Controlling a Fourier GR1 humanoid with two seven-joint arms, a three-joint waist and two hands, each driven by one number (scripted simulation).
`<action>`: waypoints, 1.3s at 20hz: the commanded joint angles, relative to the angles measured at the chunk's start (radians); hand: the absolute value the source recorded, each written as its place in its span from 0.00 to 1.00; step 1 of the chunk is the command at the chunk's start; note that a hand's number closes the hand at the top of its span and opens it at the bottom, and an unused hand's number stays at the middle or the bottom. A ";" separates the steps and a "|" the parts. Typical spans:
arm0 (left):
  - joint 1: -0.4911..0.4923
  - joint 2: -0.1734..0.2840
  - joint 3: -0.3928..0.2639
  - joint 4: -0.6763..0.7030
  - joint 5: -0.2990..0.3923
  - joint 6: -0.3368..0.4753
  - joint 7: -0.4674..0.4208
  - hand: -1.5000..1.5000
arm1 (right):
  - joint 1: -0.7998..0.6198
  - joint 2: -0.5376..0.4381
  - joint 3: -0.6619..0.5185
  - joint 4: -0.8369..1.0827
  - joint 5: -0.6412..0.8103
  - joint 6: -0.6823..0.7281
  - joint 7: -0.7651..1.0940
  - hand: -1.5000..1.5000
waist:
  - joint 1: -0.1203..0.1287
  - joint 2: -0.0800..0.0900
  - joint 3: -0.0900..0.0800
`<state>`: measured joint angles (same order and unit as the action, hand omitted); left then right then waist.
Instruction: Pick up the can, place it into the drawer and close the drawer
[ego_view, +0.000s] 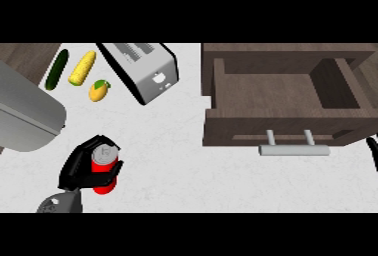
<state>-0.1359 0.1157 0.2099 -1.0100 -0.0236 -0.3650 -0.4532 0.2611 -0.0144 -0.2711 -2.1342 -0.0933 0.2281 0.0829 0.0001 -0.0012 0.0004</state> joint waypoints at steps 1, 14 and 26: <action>-0.100 -0.035 0.115 0.046 0.045 0.187 0.066 1.00 | -0.019 -0.002 -0.001 0.008 0.003 -0.006 0.007 0.00 | -0.007 0.004 -0.001; -0.131 -0.114 -0.045 -0.289 0.032 0.337 0.299 1.00 | 0.098 0.014 0.059 -0.039 0.017 -0.040 -0.064 0.00 | -0.003 -0.001 0.000; -0.394 -0.116 -0.245 -0.437 0.024 0.525 0.612 1.00 | 0.035 0.013 0.025 -0.049 0.004 -0.027 0.006 0.00 | -0.005 0.000 0.000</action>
<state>-0.4393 0.0015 -0.0026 -1.3965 -0.0061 0.1337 0.0365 0.3072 -0.0181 -0.2700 -2.2109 -0.1270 0.2145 0.1061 -0.0061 -0.0017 0.0001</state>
